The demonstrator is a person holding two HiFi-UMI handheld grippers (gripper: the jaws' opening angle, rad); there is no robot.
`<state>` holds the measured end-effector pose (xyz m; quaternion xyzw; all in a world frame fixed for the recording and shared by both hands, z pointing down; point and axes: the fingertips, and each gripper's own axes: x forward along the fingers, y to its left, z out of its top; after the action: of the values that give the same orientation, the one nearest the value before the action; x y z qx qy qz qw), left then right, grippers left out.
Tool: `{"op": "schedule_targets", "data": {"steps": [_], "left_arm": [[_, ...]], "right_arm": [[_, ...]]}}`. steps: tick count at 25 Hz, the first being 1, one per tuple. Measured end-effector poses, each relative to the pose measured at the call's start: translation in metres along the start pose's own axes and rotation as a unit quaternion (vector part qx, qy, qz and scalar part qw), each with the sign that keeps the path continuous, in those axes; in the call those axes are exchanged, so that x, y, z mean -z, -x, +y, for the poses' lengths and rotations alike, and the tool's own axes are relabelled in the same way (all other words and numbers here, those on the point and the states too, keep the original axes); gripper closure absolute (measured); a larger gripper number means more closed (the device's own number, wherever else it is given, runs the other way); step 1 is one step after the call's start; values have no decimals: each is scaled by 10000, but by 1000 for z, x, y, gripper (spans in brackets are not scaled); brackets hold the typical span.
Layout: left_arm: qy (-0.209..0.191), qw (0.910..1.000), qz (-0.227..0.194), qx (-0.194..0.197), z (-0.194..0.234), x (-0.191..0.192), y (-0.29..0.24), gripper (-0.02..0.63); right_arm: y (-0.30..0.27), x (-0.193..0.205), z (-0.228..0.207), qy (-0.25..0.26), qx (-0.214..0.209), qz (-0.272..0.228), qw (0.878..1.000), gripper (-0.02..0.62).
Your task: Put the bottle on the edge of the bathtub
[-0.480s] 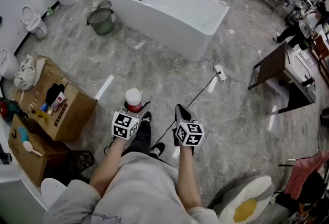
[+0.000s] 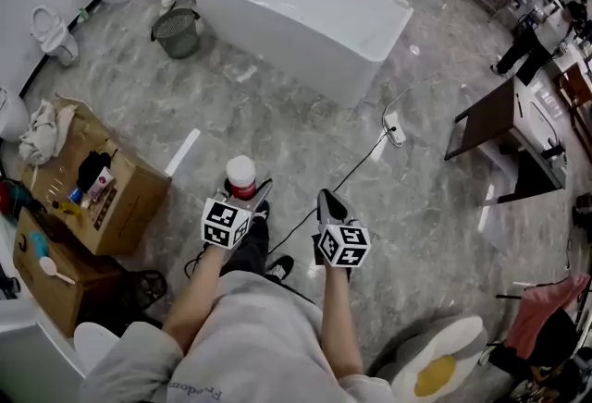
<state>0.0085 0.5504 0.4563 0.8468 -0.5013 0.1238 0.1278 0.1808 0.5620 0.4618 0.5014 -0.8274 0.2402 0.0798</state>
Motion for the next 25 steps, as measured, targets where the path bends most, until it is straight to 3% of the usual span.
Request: {"op": "schedule_targets", "data": {"steps": [6,16,25], "left_arm": [[42,9999,29,94,24,-9,-28,273],[79,9985,-34,545,70,-32,-100,275],[56,9955,-7,942,129,-45,-152,275]], "right_arm": [[-17,-13,-16,-308,-69,-37,9995,595],[-68,-38,-44,-9,264,326,9991,594],[-133,-67,-51,-128,370,403,9984,594]]}}
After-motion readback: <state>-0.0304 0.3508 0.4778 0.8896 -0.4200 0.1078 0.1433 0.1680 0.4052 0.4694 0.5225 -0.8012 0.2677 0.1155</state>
